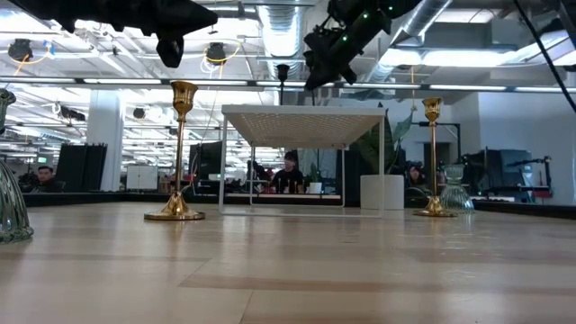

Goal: Pick & Place candle stick holders
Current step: Align the black candle holder with the other black small candle holder on the shelf

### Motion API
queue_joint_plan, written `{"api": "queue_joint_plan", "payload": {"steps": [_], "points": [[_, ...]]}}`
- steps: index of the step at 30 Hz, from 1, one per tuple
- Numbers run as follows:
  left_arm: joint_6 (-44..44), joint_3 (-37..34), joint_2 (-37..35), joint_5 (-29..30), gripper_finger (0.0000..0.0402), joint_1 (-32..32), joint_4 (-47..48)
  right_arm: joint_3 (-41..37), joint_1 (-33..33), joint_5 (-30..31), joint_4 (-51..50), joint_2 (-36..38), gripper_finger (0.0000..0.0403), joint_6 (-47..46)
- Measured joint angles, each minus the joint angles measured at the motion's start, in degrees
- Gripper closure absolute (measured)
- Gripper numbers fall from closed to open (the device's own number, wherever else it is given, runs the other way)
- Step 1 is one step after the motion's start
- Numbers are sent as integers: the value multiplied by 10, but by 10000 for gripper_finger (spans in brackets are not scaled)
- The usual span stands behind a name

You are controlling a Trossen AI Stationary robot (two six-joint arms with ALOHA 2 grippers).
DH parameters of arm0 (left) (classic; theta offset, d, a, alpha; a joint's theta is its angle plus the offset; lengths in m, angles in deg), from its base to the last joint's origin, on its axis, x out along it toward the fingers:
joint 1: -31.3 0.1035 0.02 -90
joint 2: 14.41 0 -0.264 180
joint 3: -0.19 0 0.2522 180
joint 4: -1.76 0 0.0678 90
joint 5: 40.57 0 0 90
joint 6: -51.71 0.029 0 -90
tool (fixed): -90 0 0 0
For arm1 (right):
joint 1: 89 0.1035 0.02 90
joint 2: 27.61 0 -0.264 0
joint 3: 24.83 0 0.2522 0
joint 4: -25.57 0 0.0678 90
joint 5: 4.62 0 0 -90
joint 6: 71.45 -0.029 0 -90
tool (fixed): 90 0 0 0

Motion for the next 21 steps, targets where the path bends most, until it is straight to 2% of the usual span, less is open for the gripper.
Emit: {"api": "queue_joint_plan", "payload": {"steps": [6, 21], "points": [[0, 0, 0, 0, 394, 0, 0, 0, -2, 31, 0, 0, 403, 18], [0, 0, 0, 0, 394, 0, 0, 0, 3, 14, -7, 1, 403, 4]]}}
